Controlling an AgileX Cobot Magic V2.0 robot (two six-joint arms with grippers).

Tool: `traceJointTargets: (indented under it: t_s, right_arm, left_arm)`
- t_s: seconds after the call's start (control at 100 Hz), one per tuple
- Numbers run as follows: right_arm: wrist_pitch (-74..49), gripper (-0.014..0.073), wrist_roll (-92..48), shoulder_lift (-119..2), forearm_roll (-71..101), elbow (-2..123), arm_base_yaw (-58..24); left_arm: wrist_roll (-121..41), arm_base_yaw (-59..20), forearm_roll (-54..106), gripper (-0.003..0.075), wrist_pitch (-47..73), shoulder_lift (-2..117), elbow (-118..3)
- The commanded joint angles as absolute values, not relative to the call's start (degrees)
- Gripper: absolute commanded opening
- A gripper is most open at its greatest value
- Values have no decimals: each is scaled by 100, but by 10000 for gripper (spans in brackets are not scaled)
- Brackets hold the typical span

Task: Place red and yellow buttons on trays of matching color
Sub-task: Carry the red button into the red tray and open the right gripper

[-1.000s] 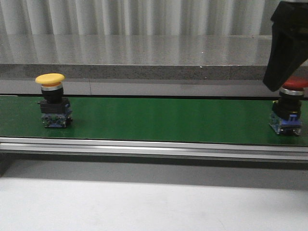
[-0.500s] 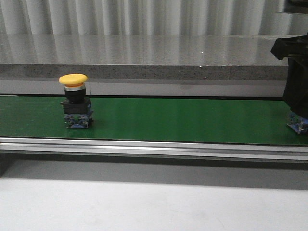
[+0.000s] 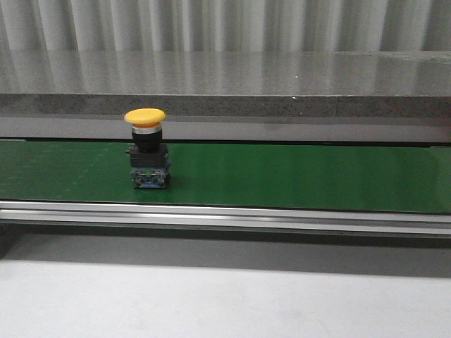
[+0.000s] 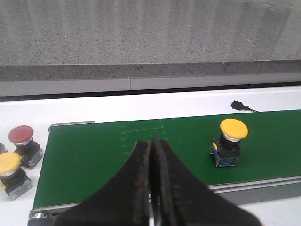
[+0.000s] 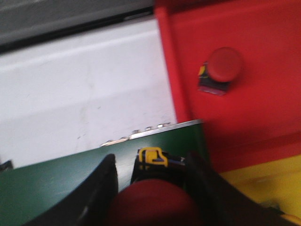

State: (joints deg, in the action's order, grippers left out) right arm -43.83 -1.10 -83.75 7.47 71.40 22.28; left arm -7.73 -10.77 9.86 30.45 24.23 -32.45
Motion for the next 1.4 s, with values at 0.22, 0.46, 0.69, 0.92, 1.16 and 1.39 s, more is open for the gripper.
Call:
traceJointTargets:
  t_s: [0.22,0.46,0.69,0.92,1.16,1.39]
  right_arm:
    - [-3686,71,309,-9153,745,7394,3177]
    - [-3165,71,309,-9913,785,7394,3179]
    - [-2832,72,309,-10486,785,7394,3179]
    - [-2673,365,309,-10512,791,7394,3179]
    - [-2416,490,309,-9829,784,7216,3179]
    - [-2294,490,309,-8601,798,6365,3092]
  left_arm:
    - [-786,-1130,1081,-20,2627,2450,-3395]
    - [-786,-1130,1081,-20,2627,2450,-3395]
    - [-786,-1130,1081,-20,2627,2450,-3395]
    - [-786,-1130,1081,-20,2627,2450,-3395]
    - [-786,-1130,1081,-20,2627,2450,-3395]
    - [-786,-1130,1081,-20,2627,2450,-3395]
